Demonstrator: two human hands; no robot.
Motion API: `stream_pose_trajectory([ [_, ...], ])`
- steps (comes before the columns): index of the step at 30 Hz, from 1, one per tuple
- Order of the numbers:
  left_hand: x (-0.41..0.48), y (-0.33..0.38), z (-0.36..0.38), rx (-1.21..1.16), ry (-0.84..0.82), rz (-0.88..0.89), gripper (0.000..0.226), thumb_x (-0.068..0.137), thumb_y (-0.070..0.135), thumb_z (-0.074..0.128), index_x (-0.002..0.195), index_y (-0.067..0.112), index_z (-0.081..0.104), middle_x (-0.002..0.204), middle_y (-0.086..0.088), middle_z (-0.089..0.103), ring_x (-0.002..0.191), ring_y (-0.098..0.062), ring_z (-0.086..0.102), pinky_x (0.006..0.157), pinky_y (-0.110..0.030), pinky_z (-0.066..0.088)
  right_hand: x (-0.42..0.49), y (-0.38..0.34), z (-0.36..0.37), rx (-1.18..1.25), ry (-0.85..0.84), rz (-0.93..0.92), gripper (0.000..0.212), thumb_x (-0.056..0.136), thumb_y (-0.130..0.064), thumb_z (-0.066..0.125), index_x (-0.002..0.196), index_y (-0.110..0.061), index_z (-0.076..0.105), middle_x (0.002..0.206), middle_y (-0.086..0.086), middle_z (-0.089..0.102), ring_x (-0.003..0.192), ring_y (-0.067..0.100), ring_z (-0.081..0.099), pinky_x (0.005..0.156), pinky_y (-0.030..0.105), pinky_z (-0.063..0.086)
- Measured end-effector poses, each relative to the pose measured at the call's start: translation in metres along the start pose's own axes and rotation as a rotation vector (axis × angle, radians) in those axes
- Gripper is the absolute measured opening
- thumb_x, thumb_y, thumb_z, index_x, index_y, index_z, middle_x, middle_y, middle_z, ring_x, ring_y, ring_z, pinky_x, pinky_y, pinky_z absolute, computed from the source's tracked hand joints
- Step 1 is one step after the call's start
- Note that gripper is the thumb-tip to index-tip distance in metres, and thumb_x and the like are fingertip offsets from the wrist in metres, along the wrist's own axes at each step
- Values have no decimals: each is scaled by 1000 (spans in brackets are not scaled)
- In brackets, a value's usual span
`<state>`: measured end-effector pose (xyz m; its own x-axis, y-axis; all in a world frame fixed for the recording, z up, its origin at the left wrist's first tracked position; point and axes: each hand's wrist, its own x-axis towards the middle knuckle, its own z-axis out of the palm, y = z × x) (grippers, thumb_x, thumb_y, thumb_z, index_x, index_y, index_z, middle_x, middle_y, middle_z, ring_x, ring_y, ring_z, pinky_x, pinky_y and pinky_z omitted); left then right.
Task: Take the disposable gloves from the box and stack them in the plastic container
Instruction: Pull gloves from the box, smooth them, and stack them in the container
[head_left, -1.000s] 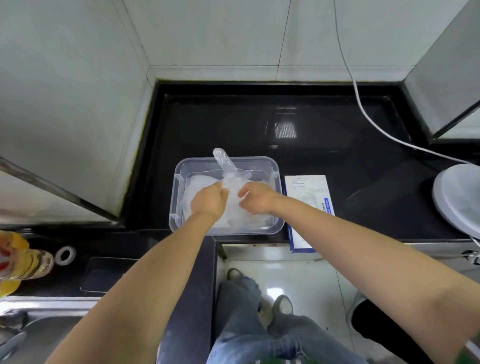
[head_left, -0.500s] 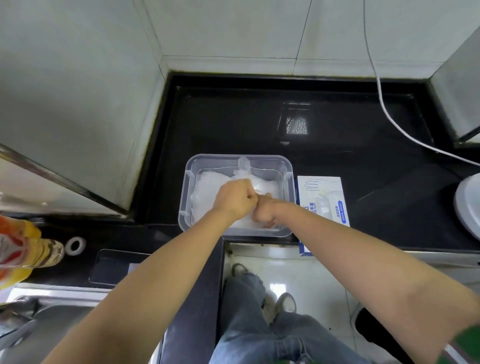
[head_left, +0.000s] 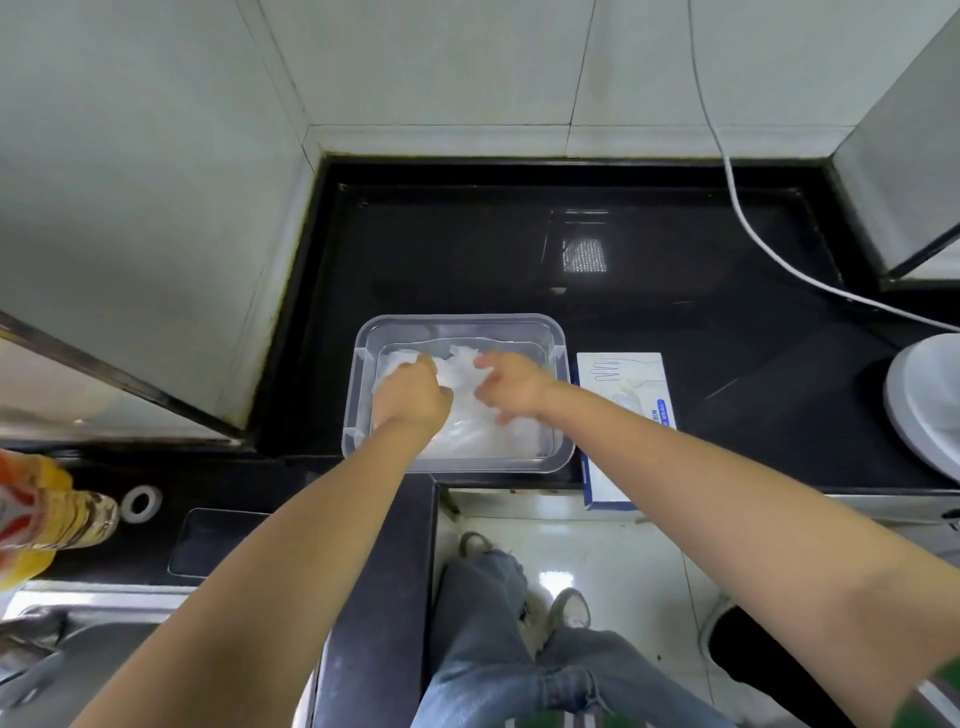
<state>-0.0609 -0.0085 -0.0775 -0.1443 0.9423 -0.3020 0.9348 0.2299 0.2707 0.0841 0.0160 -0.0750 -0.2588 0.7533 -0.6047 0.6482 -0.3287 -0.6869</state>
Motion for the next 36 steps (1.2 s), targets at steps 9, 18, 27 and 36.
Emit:
stream_pose_trajectory([
  [9, -45, 104, -16, -303, 155, 356, 10, 97, 19, 49, 97, 17, 59, 64, 5, 51, 68, -21, 56, 54, -30, 41, -52, 45, -85, -47, 549, -78, 17, 90, -15, 54, 80, -13, 68, 70, -2, 64, 70, 21, 62, 70, 38, 54],
  [18, -78, 157, 57, -197, -423, 287, 44, 99, 18, 42, 139, 5, 31, 128, -17, 56, 113, -36, 56, 89, -40, 45, -70, 126, -60, -499, 417, 182, 28, 92, -20, 55, 118, -22, 67, 121, 6, 56, 96, 27, 63, 75, 30, 47],
  [27, -75, 144, 83, -103, -443, 248, 62, 94, 8, 54, 148, 5, 24, 143, -15, 43, 126, -33, 49, 97, -36, 44, -74, 132, -60, -283, 523, 5, 16, 86, -9, 56, 80, -7, 71, 95, 8, 65, 81, 27, 63, 72, 35, 55],
  [36, -74, 147, 84, -56, -459, 253, 73, 93, 11, 60, 151, 4, 18, 148, -15, 37, 130, -34, 46, 102, -36, 40, -81, 113, -76, 293, 609, -124, 13, 96, -15, 54, 108, -17, 48, 87, -5, 55, 75, 10, 52, 61, 23, 41],
])
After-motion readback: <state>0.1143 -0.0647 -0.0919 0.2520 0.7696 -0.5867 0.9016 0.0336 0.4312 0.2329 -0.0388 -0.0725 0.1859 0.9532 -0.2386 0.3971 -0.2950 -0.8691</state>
